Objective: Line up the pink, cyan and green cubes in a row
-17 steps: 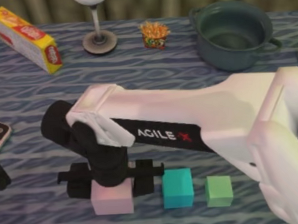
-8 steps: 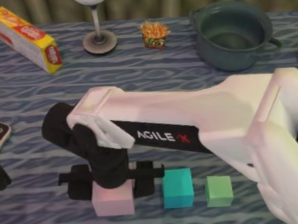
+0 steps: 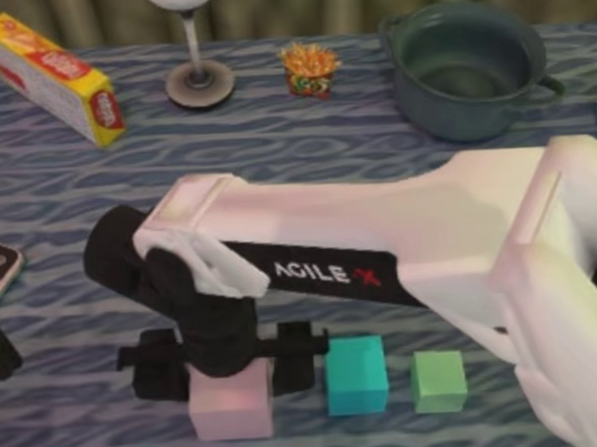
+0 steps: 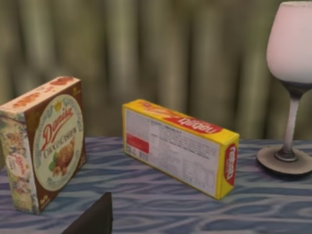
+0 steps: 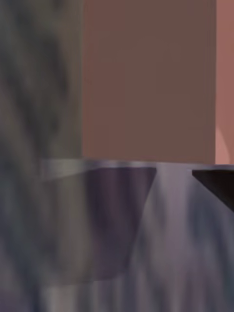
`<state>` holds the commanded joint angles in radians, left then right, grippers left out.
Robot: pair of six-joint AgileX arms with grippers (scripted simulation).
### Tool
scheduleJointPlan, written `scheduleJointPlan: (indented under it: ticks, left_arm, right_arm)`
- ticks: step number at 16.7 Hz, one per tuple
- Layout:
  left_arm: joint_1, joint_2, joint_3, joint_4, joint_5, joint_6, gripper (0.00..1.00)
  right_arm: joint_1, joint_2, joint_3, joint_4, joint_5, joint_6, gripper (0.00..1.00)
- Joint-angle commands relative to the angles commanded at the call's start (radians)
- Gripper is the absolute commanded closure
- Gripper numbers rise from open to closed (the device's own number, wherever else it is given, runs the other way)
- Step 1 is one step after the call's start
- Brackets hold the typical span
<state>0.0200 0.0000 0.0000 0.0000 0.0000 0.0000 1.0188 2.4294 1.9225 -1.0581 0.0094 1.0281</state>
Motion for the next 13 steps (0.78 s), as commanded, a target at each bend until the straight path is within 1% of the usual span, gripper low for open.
scheduleJointPlan:
  ticks: [1, 10, 13]
  left_arm:
    - [0.0, 0.0, 0.0, 0.0, 0.0, 0.0, 0.0]
    - [0.0, 0.0, 0.0, 0.0, 0.0, 0.0, 0.0]
    - [0.0, 0.0, 0.0, 0.0, 0.0, 0.0, 0.0]
  right_arm:
    - [0.0, 0.0, 0.0, 0.0, 0.0, 0.0, 0.0]
    - [-0.001, -0.001, 0.004, -0.004, 0.0, 0.0, 0.0]
    - [0.0, -0.014, 0.063, -0.075, 0.0, 0.003, 0.0]
